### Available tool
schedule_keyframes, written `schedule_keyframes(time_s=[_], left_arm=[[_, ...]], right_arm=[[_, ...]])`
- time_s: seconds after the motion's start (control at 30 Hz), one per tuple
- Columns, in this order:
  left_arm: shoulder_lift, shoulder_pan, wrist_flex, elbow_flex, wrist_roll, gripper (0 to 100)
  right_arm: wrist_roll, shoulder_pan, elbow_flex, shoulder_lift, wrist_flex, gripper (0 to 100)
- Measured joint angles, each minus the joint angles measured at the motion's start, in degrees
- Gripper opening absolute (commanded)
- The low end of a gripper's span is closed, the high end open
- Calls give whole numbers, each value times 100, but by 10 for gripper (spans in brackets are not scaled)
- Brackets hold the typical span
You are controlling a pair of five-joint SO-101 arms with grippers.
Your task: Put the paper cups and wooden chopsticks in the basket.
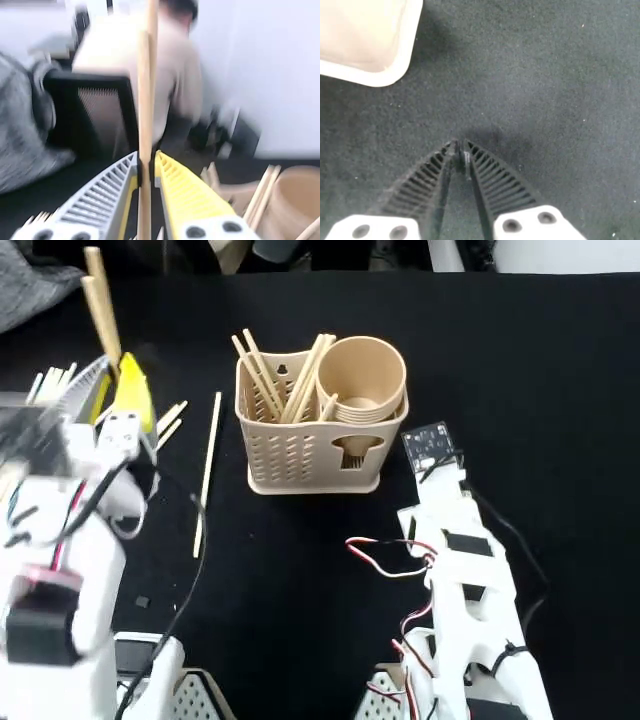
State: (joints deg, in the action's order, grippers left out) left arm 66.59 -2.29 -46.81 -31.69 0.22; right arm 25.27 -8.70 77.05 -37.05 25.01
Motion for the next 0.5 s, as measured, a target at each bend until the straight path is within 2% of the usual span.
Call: schedule_keyframes(time_s=[0.1, 0.2, 0.4, 0.5], left_arm=[[659, 18, 431, -255, 527, 29], [1301, 422, 1037, -624, 835, 29], [1688, 1741, 2233, -1134, 615, 29], [1407, 2136, 2462, -1169, 519, 29]], right_arm=[[0, 0, 0, 0, 0, 12], [0, 0, 0, 0, 0, 12], [0, 0, 0, 0, 0, 12], [0, 0, 0, 0, 0, 12]])
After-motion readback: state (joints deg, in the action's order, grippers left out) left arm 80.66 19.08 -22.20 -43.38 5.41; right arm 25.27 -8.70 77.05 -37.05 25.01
